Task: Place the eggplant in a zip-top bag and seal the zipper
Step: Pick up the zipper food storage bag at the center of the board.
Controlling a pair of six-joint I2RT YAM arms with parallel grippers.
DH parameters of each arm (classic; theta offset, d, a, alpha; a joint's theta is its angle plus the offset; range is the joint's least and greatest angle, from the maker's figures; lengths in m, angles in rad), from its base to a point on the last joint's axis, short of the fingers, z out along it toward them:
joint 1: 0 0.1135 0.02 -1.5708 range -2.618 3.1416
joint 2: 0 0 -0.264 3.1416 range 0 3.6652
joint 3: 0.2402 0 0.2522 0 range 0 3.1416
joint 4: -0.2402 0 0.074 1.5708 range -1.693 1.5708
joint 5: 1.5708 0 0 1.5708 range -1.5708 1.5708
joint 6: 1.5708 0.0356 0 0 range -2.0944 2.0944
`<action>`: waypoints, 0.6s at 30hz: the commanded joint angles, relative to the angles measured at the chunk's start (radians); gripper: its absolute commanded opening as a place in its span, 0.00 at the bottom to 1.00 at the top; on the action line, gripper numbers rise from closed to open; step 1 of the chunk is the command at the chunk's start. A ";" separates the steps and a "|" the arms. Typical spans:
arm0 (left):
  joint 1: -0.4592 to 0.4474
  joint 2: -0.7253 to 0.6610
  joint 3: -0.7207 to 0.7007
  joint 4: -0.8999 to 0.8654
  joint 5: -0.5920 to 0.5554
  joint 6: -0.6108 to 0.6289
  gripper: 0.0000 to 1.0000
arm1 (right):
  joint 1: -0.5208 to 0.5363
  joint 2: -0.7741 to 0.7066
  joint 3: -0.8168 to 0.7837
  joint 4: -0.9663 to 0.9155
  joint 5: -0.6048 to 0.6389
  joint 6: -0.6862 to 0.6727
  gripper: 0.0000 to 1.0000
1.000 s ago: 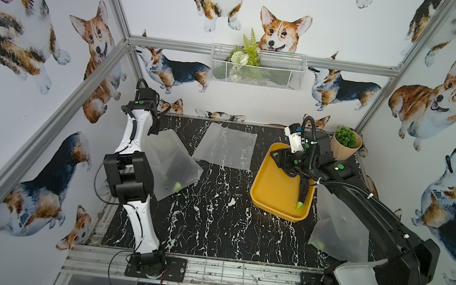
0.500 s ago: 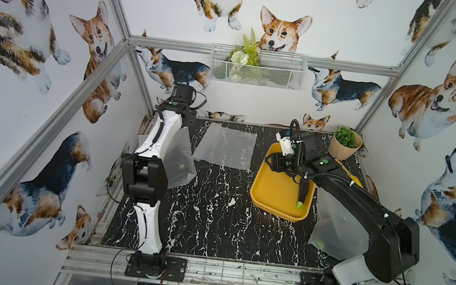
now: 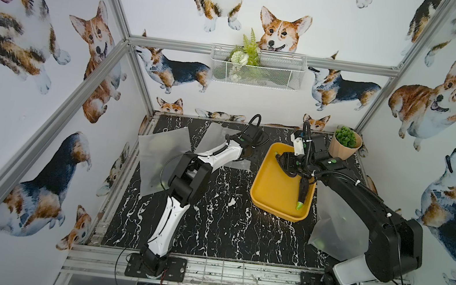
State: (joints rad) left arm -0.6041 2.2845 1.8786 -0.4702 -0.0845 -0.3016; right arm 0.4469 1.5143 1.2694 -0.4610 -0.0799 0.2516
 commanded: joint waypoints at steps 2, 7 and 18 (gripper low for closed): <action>-0.011 0.065 0.024 0.016 -0.069 -0.067 0.48 | -0.002 0.007 -0.003 0.005 -0.001 0.019 0.60; -0.011 0.094 0.021 0.013 -0.106 -0.052 0.36 | -0.002 0.018 -0.017 0.028 -0.020 0.035 0.59; 0.040 -0.010 -0.051 0.040 0.035 -0.051 0.00 | 0.003 0.052 -0.033 0.033 -0.076 0.051 0.58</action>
State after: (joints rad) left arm -0.5755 2.3260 1.8381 -0.4446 -0.0921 -0.3515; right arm 0.4454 1.5604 1.2415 -0.4484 -0.1287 0.2878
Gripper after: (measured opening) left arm 0.061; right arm 0.583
